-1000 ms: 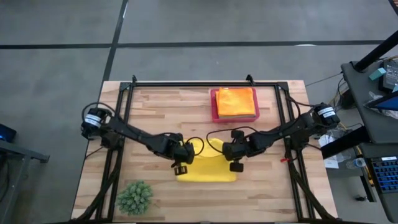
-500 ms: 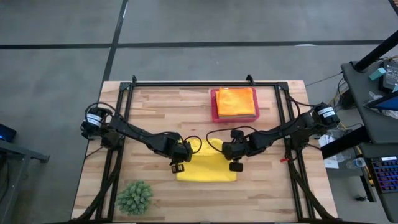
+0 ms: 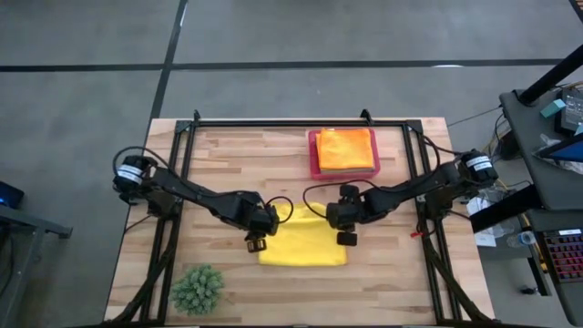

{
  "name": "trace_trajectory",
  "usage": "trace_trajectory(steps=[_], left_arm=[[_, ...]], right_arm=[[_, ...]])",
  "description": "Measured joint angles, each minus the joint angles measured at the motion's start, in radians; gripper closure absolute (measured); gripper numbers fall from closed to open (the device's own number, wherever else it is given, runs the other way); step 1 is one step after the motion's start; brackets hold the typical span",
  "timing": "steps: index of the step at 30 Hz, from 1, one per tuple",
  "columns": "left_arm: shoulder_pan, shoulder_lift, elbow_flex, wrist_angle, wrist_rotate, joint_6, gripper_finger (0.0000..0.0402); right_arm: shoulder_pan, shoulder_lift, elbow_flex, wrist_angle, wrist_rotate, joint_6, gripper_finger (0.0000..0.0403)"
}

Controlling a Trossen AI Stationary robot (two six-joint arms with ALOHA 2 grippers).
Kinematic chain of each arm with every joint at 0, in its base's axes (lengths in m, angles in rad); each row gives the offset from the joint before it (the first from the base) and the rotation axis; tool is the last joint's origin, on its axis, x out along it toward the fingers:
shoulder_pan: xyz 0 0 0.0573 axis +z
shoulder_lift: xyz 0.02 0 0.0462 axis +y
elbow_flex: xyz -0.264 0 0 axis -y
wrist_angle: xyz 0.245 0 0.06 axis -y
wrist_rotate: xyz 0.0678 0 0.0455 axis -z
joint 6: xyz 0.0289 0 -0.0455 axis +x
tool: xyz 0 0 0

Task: Fold microfiber towels
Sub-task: Fold the yellow microfiber cloth

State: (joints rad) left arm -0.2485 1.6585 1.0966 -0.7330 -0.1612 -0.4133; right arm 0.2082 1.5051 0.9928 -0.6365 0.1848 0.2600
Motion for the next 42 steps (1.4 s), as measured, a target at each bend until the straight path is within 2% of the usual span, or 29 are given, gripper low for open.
trace_trajectory(steps=[7, 11, 17, 22, 28, 34, 42], left_arm=[[-0.01, 0.01, -0.039, 0.229, 0.0, -0.002, 0.0256], [-0.019, 0.016, -0.087, 0.315, 0.0, -0.039, 0.0256], [-0.022, 0.016, -0.135, 0.345, -0.003, -0.103, 0.0256], [-0.022, 0.016, -0.176, 0.413, -0.004, -0.106, 0.0256], [-0.022, 0.016, -0.181, 0.419, -0.004, -0.106, 0.0256], [-0.023, 0.016, -0.209, 0.418, -0.004, -0.135, 0.0256], [-0.024, 0.016, -0.215, 0.418, -0.004, -0.158, 0.0256]], right_arm=[[-0.081, 0.001, -0.035, 0.129, 0.002, -0.074, 0.0271], [-0.101, 0.001, -0.085, 0.232, 0.0, -0.054, 0.0285], [-0.1, 0.001, -0.177, 0.411, 0.0, 0.014, 0.0303], [-0.104, 0.004, -0.247, 0.502, 0.024, 0.069, 0.0319], [-0.103, 0.004, -0.322, 0.657, 0.021, 0.098, 0.0345], [-0.066, 0.004, -0.362, 0.902, -0.087, 0.096, 0.0385], [0.015, 0.017, -0.309, 0.909, -0.08, 0.07, 0.0394]])
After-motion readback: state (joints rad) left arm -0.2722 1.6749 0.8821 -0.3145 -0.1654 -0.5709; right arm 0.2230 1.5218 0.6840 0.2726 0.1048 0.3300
